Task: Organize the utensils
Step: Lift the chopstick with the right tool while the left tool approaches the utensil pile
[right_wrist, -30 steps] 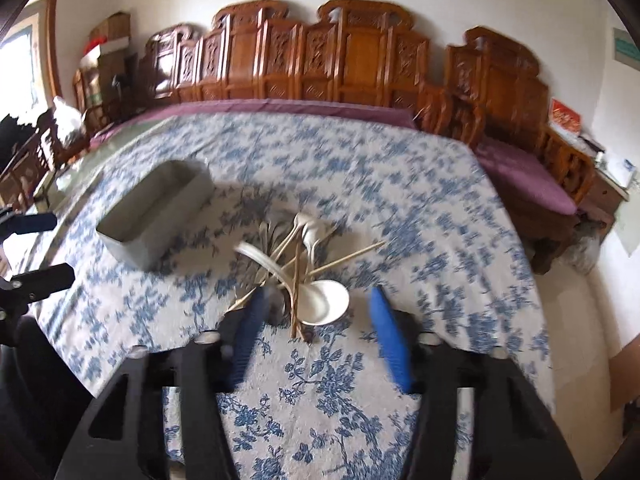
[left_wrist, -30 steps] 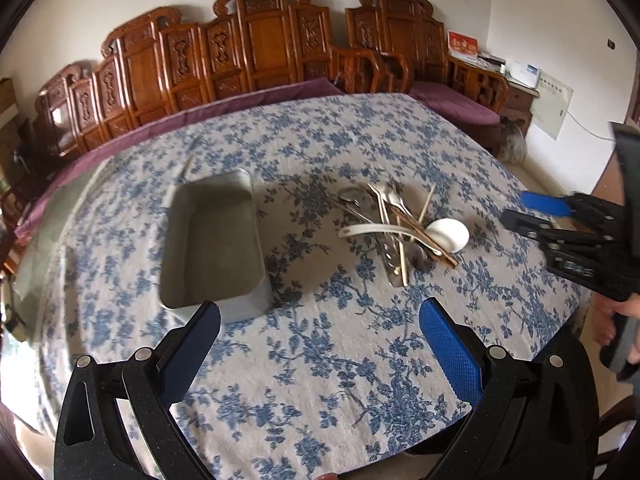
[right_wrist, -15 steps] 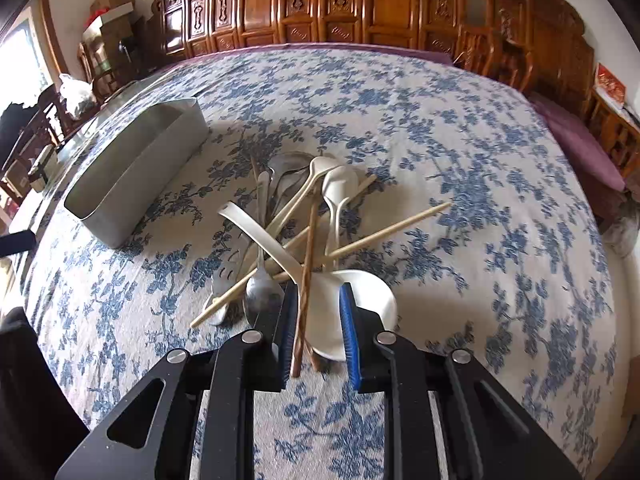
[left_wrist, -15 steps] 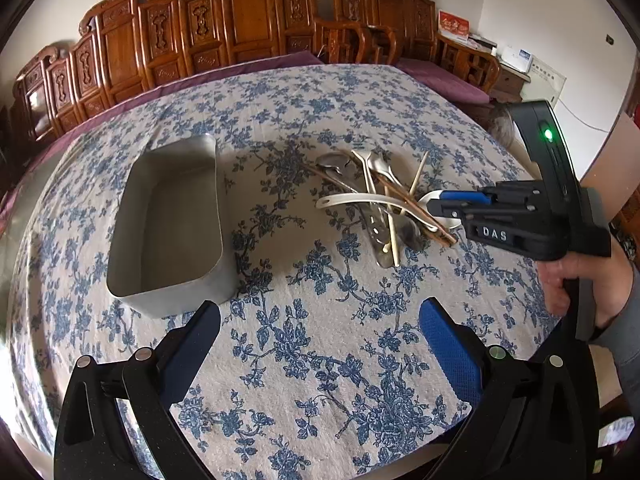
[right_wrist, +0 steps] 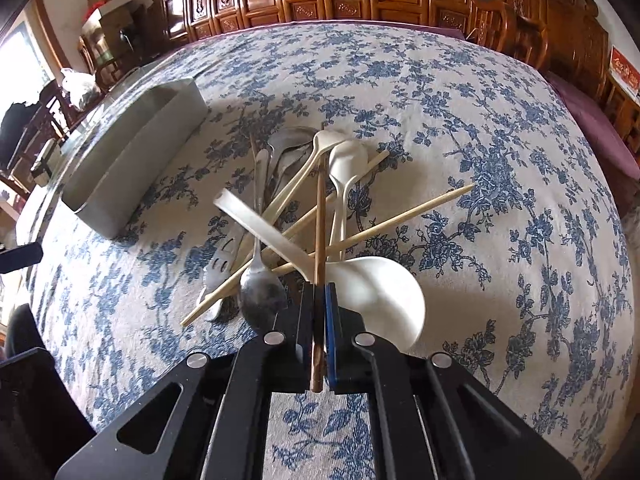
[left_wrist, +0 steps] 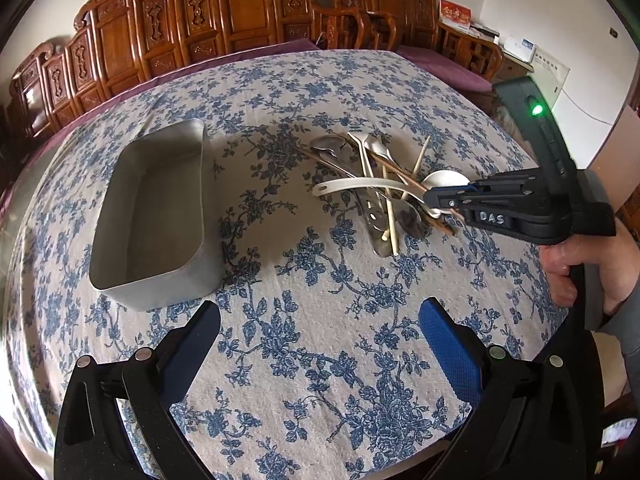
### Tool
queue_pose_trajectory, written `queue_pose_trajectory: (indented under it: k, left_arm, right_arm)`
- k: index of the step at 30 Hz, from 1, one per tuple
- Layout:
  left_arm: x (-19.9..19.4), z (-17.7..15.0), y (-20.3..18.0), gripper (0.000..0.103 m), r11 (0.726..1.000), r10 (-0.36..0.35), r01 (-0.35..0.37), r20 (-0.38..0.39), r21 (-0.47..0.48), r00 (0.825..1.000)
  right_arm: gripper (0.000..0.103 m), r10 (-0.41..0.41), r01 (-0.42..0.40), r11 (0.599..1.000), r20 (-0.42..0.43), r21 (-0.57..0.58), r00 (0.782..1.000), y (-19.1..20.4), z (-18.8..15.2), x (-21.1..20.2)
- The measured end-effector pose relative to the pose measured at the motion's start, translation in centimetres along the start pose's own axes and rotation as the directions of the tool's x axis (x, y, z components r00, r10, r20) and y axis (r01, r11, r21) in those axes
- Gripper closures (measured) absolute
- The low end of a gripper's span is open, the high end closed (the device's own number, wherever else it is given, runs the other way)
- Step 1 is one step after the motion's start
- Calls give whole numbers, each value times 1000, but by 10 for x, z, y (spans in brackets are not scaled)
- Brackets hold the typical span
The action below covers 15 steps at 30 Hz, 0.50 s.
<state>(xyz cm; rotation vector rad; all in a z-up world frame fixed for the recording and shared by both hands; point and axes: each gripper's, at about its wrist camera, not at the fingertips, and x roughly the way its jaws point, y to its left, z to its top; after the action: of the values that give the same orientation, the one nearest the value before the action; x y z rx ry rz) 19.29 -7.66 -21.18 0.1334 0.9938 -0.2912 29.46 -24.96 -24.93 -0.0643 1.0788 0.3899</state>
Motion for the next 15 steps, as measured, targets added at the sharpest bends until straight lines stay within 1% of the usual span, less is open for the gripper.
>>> queue_pose_trajectory:
  k: [5, 8, 11, 15]
  left_arm:
    - [9, 4, -4, 6, 1000, -5, 5, -11, 3, 1000]
    - [16, 9, -10, 7, 1000, -20, 21, -15, 4, 1000]
    - [25, 18, -19, 7, 1000, -25, 25, -14, 16, 1000]
    - [36, 27, -25, 8, 999, -37, 37, -16, -4, 999]
  right_arm:
    - [97, 10, -11, 1000, 52, 9, 999, -5, -3, -28]
    - [97, 10, -11, 1000, 81, 17, 997, -9, -10, -47]
    - [97, -12, 10, 1000, 107, 18, 994, -13, -15, -62]
    - [97, -11, 8, 999, 113, 31, 994, -21, -22, -69]
